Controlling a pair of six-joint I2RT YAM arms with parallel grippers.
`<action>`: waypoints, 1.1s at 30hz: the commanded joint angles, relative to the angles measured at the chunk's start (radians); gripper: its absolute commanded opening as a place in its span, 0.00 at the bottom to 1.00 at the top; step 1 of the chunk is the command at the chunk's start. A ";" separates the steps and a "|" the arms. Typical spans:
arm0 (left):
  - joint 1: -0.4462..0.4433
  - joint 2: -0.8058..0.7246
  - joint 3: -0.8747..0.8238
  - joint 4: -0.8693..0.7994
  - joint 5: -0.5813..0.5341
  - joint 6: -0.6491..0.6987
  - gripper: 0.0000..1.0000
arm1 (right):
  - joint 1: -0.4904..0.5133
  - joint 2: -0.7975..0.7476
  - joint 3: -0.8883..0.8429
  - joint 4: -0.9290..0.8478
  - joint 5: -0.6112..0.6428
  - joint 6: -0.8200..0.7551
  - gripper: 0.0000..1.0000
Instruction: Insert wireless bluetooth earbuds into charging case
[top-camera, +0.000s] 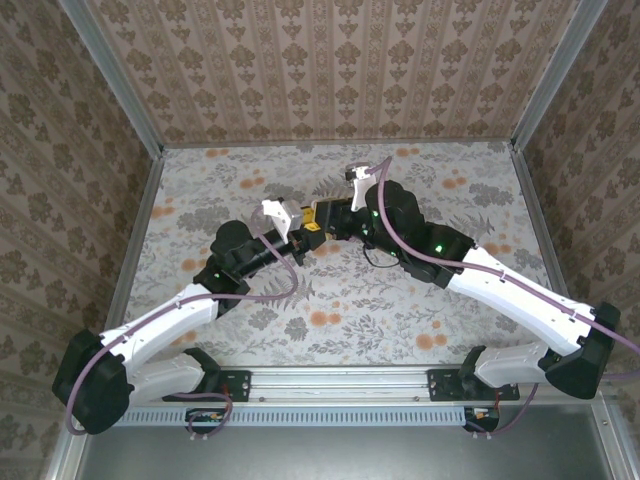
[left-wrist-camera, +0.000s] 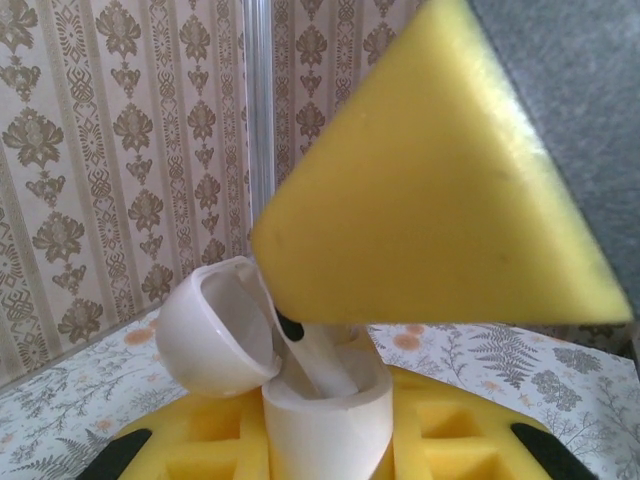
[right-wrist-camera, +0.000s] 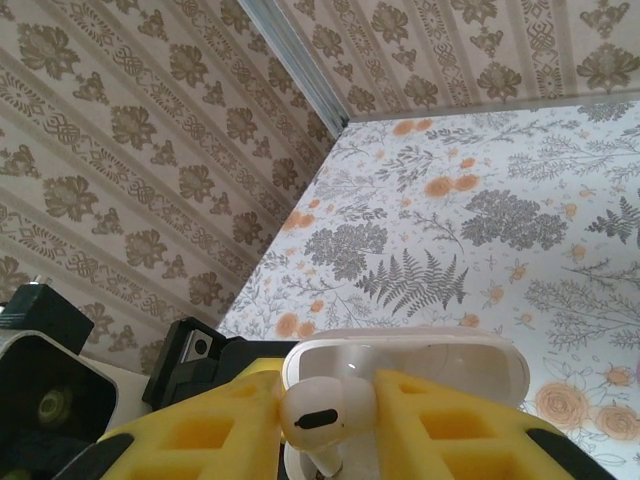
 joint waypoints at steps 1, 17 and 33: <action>-0.004 -0.013 0.010 0.066 -0.019 -0.024 0.04 | 0.007 -0.011 0.017 -0.083 0.009 -0.043 0.32; -0.005 -0.009 0.016 0.062 0.000 -0.022 0.04 | 0.006 -0.042 0.020 -0.084 0.036 -0.069 0.39; -0.006 -0.023 0.009 0.049 0.008 -0.011 0.04 | 0.006 -0.067 0.040 -0.050 0.004 -0.052 0.42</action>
